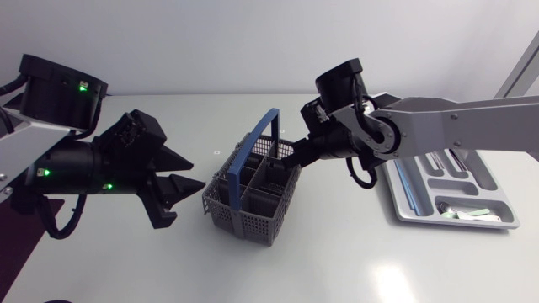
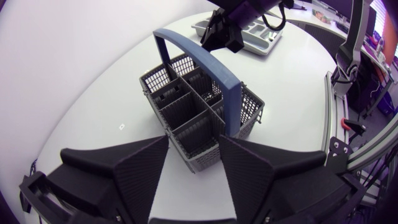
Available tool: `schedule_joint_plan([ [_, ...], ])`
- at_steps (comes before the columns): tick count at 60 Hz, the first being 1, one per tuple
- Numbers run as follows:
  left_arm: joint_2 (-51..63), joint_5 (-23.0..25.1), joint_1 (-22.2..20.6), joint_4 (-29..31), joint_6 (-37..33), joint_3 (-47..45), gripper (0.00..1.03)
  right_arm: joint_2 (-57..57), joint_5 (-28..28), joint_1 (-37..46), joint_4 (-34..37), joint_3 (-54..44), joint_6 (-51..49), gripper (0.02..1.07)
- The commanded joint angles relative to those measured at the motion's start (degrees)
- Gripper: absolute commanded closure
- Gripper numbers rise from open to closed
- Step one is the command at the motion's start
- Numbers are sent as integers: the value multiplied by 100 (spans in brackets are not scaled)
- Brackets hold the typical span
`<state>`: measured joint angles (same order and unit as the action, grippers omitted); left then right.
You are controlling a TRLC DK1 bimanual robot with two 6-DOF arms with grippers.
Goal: Sort the cutlery from the basket into the organizer compartments.
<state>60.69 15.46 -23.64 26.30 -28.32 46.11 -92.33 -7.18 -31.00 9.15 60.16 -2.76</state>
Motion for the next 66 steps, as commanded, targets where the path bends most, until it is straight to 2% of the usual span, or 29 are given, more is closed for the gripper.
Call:
schedule_joint_plan([
  [1,-118,-70,52,-82,125,-137,37,-83,-91,33,-53,-22,153,70],
  [7,-154,-105,52,-99,160,-163,32,-74,-117,42,-97,-84,162,80],
  [13,-180,-131,8,-126,221,-181,31,-65,-117,59,-89,-127,162,85],
  [20,-224,-263,-115,-152,256,-163,25,-30,-126,59,-62,-127,153,98],
  [23,-233,-307,-141,-152,265,-137,24,5,-126,59,-27,-119,145,101],
  [54,-22,-527,-563,-143,335,285,18,910,-11,-134,773,242,-207,101],
  [66,66,-536,-668,-117,300,461,9,1332,68,-178,1300,602,-295,101],
])
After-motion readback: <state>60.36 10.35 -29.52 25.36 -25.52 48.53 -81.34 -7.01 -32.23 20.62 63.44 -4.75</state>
